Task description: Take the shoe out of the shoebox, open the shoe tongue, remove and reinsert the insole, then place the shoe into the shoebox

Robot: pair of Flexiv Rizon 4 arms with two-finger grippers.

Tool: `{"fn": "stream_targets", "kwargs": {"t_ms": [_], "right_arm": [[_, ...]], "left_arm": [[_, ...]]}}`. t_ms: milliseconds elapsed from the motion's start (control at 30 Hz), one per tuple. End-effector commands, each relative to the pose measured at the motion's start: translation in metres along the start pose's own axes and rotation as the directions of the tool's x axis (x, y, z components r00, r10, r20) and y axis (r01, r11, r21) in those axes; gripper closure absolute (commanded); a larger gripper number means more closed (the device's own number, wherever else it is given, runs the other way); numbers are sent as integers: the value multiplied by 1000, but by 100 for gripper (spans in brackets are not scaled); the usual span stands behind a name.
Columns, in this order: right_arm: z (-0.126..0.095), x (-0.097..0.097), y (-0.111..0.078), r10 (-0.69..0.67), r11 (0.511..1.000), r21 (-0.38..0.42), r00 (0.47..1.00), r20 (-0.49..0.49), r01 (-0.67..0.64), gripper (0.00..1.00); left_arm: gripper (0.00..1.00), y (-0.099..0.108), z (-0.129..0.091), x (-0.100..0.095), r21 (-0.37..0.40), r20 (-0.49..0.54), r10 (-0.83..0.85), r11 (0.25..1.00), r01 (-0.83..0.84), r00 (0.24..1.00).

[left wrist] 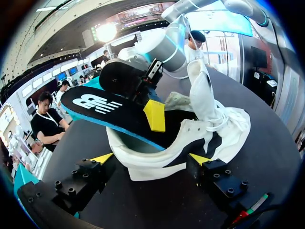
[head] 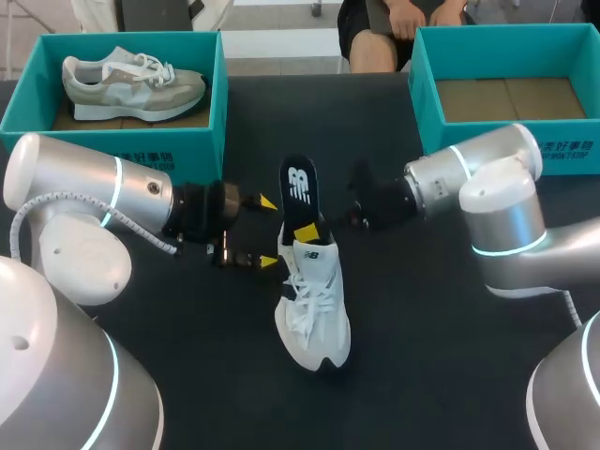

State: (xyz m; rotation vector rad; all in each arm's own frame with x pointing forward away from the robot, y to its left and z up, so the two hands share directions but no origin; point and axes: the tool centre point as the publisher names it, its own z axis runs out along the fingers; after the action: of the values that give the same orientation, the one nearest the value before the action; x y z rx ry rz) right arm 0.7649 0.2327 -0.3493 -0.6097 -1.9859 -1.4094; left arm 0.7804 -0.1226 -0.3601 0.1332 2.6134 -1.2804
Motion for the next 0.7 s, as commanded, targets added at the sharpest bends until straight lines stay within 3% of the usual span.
{"fn": "stream_targets", "kwargs": {"t_ms": [33,267,333,433,467,700], "right_arm": [[10,5,-21,41,999,-10,999,5,-40,100],[15,8,-34,73,997,-27,997,16,-72,100],[12,10,-30,67,998,-23,997,25,-66,100],[7,12,-18,40,999,-11,998,41,-40,80],[5,12,-16,30,1000,-10,999,45,-30,78],[-3,12,12,-30,999,24,998,57,28,73]], "left_arm": [[0,-1,0,1,-4,0,-1,1000,1,1000],[0,-1,0,1,-4,0,-1,1000,1,1000],[0,-1,0,1,-4,0,-1,1000,1,1000],[0,-1,0,1,-4,0,-1,1000,1,1000],[0,-1,0,1,-4,0,-1,1000,1,1000],[0,-1,0,1,-4,0,-1,1000,1,1000]]}}
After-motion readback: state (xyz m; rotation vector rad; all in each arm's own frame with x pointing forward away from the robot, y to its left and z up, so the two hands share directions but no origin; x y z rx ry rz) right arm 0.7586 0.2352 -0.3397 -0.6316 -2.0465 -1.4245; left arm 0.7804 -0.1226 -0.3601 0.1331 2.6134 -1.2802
